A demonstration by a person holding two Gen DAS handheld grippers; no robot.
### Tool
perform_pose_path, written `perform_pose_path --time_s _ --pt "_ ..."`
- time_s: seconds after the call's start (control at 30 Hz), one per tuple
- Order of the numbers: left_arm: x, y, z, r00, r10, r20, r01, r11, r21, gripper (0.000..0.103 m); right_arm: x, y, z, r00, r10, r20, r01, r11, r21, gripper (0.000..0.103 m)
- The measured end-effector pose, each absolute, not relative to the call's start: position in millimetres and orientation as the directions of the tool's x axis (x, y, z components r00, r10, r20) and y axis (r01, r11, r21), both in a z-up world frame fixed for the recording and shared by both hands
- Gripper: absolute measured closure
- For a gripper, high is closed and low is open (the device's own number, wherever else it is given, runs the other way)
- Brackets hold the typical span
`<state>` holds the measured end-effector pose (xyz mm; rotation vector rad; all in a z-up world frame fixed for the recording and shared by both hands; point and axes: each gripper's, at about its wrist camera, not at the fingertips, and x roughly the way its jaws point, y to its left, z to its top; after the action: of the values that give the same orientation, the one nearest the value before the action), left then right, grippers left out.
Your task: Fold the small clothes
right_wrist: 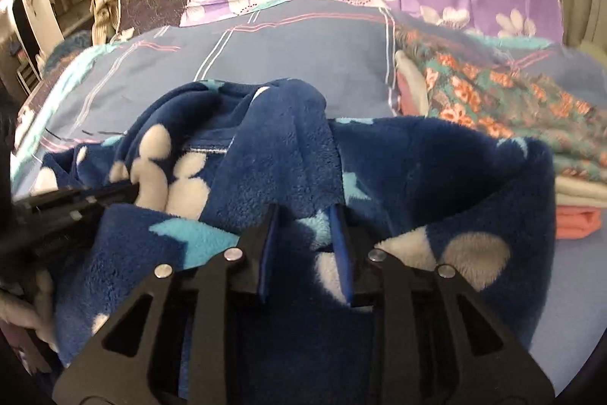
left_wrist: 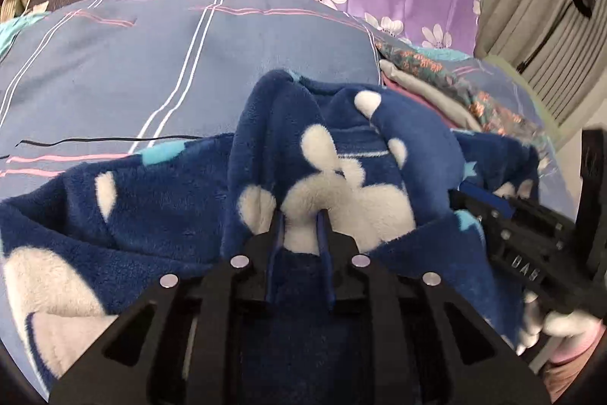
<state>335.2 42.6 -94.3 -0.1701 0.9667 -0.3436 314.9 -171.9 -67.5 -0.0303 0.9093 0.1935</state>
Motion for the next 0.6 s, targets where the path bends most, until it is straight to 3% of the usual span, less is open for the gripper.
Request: perform_pose_path --time_s 0.13,0.27,0.6 --pt "293.3 59.8 -59.4 0.569 -0.387 -0.725 0.266 0.921 -0.284 0.08 264.3 -190.5 -31.1 0.622 0.253 -0.741 -0.228 0.964 0.139 0.074" --pt "215.2 89.4 -37.1 0.611 -0.421 -0.67 0.35 0.903 -0.248 0.055 181.5 -208.6 -11.1 0.576 0.377 -0.725 -0.331 0.919 0.214 0.071" --pt "71.6 141.0 -66.6 0.611 -0.365 -0.702 0.265 0.93 -0.253 0.047 22.3 -204.7 -21.8 0.363 0.61 -0.704 -0.394 0.786 0.477 0.07"
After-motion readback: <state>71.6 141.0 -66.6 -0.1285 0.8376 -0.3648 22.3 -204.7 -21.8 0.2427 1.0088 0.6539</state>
